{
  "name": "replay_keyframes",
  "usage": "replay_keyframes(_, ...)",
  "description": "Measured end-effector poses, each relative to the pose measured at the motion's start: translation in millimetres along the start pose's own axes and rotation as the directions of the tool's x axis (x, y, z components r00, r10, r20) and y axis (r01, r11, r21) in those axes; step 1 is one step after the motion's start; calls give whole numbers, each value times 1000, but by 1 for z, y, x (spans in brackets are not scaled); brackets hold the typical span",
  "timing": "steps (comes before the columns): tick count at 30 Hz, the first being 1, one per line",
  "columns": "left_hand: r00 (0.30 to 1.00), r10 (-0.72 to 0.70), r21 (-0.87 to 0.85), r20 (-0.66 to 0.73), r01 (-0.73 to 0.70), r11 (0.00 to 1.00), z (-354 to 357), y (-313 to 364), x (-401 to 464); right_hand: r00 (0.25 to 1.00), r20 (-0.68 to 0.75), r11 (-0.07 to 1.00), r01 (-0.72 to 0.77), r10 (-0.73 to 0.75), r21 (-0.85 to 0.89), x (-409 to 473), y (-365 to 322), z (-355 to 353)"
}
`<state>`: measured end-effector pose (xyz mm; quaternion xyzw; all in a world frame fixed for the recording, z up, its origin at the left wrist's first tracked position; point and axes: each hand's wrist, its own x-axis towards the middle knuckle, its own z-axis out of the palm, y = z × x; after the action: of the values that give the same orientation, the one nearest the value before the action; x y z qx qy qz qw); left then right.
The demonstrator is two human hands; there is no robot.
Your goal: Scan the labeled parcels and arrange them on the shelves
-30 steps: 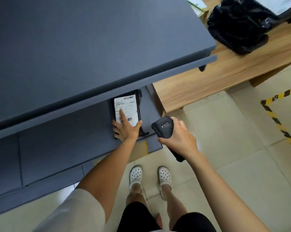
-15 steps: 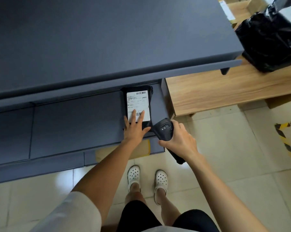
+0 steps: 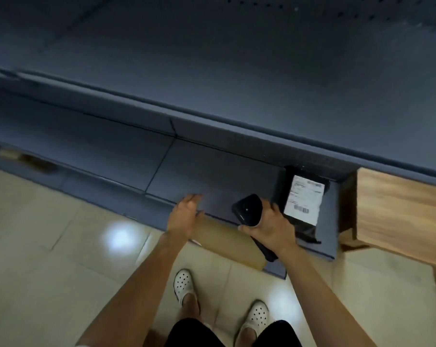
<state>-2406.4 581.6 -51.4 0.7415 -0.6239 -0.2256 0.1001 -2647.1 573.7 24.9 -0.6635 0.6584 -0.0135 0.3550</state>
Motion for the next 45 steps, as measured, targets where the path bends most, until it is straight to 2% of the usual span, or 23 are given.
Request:
replay_keyframes(5, 976, -166, 30, -137, 172, 985, -98, -116, -29, 972, 107, 973, 218, -209, -72, 31, -139, 42)
replay_keyframes(8, 941, -262, 64, -213, 281, 958, -148, -191, -46, 940, 156, 942, 322, -305, -99, 46, -233, 81)
replay_keyframes(12, 874, -375, 22, -310, 401, 916, -209, -291, -68, 885, 230, 889, 440, -405, -128, 60, -356, 143)
replay_keyframes(18, 728, -525, -101, -441, 541, 835, -296, -432, -100, 786, 340, 789, 591, -516, -167, 74, -520, 226)
replay_keyframes(23, 590, -598, -196, -542, 603, 773, -346, -528, -116, 704, 387, 710, 686, -595, -156, 88, -636, 283)
replay_keyframes(27, 488, -663, -217, -568, 688, 692, -376, -609, -117, 646, 422, 651, 743, -636, -155, 109, -731, 334)
replay_keyframes(35, 433, -703, -163, -564, 777, 609, -490, -803, -91, 536, 493, 583, 810, -686, -69, 157, -968, 440)
replay_keyframes(39, 394, -721, -166, -570, 804, 571, -544, -886, -88, 477, 525, 537, 842, -705, -44, 164, -1064, 494)
replay_keyframes(45, 385, -740, -182, -552, 810, 558, -603, -1027, -73, 464, 539, 495, 863, -703, -97, 191, -1192, 573)
